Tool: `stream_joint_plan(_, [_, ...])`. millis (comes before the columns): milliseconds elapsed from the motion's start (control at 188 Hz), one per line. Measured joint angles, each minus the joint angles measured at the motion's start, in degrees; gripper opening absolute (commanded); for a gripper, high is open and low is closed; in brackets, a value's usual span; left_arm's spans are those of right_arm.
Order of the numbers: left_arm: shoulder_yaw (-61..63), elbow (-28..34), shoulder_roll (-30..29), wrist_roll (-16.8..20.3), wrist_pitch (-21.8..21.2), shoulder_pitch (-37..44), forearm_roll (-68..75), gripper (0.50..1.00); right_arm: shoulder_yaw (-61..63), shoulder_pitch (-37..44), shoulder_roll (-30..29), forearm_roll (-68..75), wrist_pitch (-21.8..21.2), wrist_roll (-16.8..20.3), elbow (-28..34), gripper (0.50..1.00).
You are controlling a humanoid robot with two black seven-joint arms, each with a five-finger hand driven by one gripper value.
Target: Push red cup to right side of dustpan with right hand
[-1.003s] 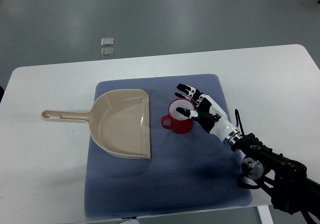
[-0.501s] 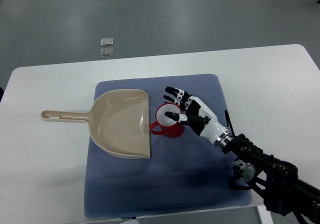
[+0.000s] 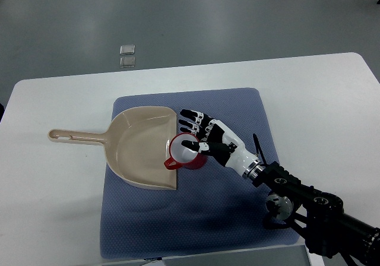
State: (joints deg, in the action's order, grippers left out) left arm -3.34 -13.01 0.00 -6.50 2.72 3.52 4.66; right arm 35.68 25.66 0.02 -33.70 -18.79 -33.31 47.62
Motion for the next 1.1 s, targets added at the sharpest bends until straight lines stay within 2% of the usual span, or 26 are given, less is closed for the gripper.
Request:
stream_joint_plan(469, [0.00, 0.00, 0.00, 0.00, 0.00, 0.00, 0.00, 1.000, 1.14, 1.97, 0.90, 0.88, 1.23, 0.00, -1.49, 0.932])
stream_joint_plan(837, [0.00, -0.08, 0.00, 0.00, 0.09, 0.00, 0.00, 1.000, 6.82, 4.02, 6.47, 1.29, 1.22, 0.08, -2.19, 0.932])
stream_joint_plan(1099, [0.00, -0.66, 0.00, 0.00, 0.10, 0.00, 0.00, 1.000, 9.24, 5.86, 9.51, 11.84, 0.42, 0.09, -3.22, 0.932])
